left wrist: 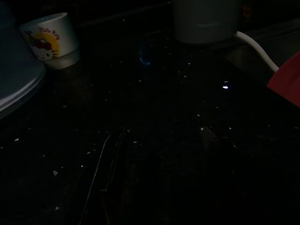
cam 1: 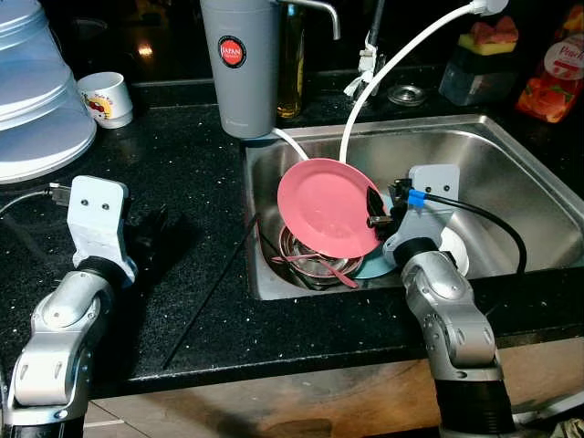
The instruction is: Kitchen organization
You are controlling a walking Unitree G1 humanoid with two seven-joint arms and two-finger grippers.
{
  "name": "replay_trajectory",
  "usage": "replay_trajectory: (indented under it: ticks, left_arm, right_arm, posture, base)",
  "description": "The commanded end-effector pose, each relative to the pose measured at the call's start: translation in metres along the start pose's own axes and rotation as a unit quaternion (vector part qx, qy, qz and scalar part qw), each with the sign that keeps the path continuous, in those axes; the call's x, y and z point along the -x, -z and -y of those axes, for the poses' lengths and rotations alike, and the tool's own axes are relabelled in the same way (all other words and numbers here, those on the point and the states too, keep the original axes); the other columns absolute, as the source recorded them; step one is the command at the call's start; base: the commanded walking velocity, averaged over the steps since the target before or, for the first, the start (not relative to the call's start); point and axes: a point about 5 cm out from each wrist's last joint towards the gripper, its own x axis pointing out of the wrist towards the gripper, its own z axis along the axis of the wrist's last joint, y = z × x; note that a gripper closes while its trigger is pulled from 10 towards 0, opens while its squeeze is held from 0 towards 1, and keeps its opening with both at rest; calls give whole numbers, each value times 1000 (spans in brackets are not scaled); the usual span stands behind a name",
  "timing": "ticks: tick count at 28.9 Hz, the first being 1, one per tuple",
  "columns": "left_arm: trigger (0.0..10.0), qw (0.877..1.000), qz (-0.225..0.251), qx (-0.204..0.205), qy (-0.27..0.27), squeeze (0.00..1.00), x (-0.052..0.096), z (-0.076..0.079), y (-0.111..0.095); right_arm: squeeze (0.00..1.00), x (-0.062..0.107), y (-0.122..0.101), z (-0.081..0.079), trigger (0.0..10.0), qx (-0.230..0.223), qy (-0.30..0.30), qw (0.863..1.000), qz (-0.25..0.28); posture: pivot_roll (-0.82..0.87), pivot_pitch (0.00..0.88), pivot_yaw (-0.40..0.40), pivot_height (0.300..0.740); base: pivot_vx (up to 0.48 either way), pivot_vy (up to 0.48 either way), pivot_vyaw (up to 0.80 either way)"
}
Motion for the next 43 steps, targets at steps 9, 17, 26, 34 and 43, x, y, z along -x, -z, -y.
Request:
replay_trajectory:
  ticks: [9, 17, 26, 34, 43]
  left_arm:
    - [10000, 1000, 7, 3, 1, 0, -2, 5, -1]
    - [10000, 1000, 9, 6, 1, 0, -3, 6, -1]
    - [10000, 1000, 12, 7, 0, 0, -4, 8, -2]
    - [10000, 1000, 14, 12, 8, 0, -7, 14, -2]
    - [10000, 1000, 15, 8, 1, 0, -7, 10, -3]
  right_arm:
    - [0, 3, -1, 2, 10000, 7, 4, 1000, 9]
    - [0, 2, -1, 1, 10000, 6, 3, 1000, 10]
    - [0, 1, -1, 1, 10000, 7, 2, 1000, 11]
    - [0, 0, 0, -1, 10000, 3, 1, 1000, 8]
    - [0, 1, 1, -1, 10000, 1, -1, 1000, 5]
  posture:
    - [6, 43, 17, 740]
    - [6, 40, 16, 740]
    - [4, 34, 16, 740]
    - [4, 29, 19, 740]
    - [6, 36, 14, 740]
  base:
    - [0, 0, 0]
    - [0, 0, 0]
    - [0, 0, 0]
    - [0, 0, 0]
    - [0, 0, 0]
